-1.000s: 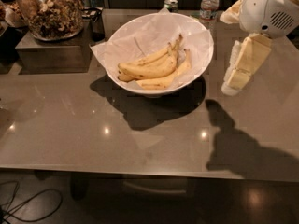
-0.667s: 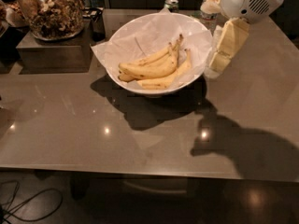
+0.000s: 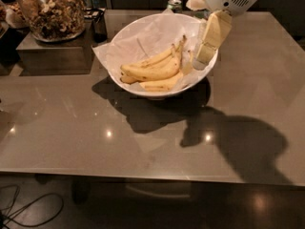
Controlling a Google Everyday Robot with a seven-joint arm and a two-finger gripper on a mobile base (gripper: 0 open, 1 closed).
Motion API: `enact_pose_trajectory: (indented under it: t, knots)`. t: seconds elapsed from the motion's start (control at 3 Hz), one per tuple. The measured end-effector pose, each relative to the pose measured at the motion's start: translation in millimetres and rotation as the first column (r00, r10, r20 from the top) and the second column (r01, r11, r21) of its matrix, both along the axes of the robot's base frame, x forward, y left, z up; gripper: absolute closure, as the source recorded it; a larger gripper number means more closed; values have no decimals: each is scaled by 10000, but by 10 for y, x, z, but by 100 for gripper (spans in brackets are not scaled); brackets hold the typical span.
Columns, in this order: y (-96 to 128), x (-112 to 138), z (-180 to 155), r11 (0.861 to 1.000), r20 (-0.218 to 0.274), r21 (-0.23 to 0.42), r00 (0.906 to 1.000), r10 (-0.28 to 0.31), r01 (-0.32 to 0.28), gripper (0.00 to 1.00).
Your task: Pick banana from white bowl
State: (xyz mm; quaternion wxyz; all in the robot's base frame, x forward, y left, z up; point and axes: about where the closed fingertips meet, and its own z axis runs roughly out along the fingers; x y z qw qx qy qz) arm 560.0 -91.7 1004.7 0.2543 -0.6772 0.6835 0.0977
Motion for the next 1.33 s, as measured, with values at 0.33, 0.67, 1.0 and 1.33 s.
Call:
enact_pose_trajectory:
  t: [0.33,0.67,1.0,1.33]
  knots:
    - [155,112,-80,9984,29,560,9999,96,-98,0]
    - [458,311,-204,9942,-159,900,9980,608,-591,0]
    - [480,329,-213,9939,-159,919,9979,632,-615,0]
    - [481,329,-214,9938,-159,922,9979,633,-615,19]
